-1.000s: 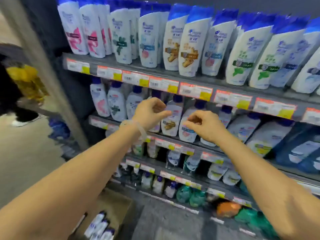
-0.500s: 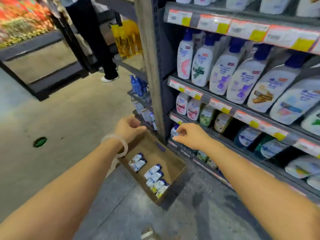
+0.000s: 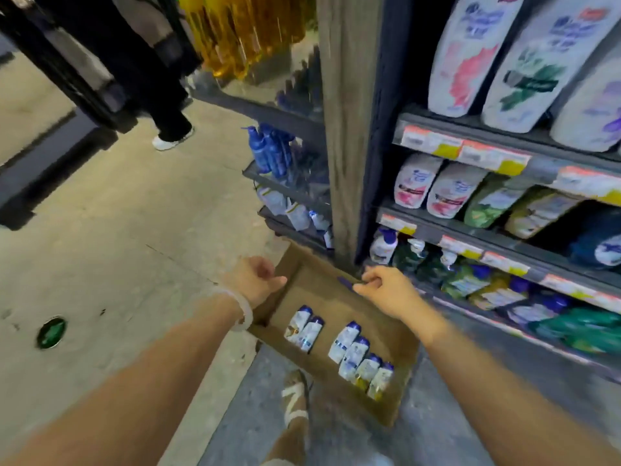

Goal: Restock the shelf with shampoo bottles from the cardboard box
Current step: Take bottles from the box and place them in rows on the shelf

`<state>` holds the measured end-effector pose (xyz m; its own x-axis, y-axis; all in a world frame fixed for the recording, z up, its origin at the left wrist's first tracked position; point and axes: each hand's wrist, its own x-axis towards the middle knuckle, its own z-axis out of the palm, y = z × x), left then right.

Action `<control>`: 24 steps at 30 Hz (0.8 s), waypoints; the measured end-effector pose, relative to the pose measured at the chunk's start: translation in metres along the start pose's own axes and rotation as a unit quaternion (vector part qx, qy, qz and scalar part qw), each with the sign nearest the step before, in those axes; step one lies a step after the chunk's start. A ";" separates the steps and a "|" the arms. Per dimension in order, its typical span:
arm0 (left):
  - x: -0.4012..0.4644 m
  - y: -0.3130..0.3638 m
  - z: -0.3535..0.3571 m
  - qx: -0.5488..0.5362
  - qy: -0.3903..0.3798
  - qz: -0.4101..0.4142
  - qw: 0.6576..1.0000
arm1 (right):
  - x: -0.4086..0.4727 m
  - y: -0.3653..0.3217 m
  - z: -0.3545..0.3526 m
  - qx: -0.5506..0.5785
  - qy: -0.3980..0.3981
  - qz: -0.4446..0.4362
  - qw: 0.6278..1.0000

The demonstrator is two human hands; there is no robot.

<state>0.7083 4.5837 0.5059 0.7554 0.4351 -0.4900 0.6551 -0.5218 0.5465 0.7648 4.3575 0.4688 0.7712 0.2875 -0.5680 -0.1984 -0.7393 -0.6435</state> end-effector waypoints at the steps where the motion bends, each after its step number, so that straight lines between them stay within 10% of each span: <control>1: 0.018 -0.011 0.004 0.006 -0.019 -0.001 1.000 | 0.014 0.007 0.017 0.009 -0.003 0.031 0.999; 13: 0.159 -0.192 0.233 0.051 -0.234 -0.107 0.965 | 0.120 0.228 0.199 0.037 0.008 0.332 0.942; 24: 0.301 -0.290 0.464 0.234 -0.293 0.031 0.926 | 0.274 0.378 0.357 0.107 -0.018 0.342 0.933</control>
<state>0.7374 4.5254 -0.1144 0.5627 -0.0078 -0.8266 0.4267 -0.8537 0.2985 0.6851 4.3749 -0.1132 0.3990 -0.1843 -0.8982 -0.7566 -0.6196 -0.2090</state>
